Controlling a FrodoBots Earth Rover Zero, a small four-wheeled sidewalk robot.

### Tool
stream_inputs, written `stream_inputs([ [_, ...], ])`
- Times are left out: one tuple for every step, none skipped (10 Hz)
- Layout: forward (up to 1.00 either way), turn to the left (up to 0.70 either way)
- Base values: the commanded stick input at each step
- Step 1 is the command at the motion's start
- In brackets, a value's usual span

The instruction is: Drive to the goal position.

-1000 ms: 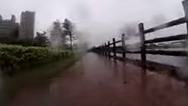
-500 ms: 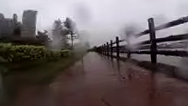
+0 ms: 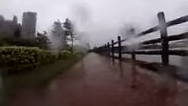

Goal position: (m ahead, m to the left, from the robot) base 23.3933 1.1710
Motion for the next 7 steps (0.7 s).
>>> stream_inputs([
  [1.0, 0.0],
  [1.0, 0.0],
  [1.0, 0.0],
  [1.0, 0.0],
  [1.0, 0.0],
  [1.0, 0.0],
  [1.0, 0.0],
])
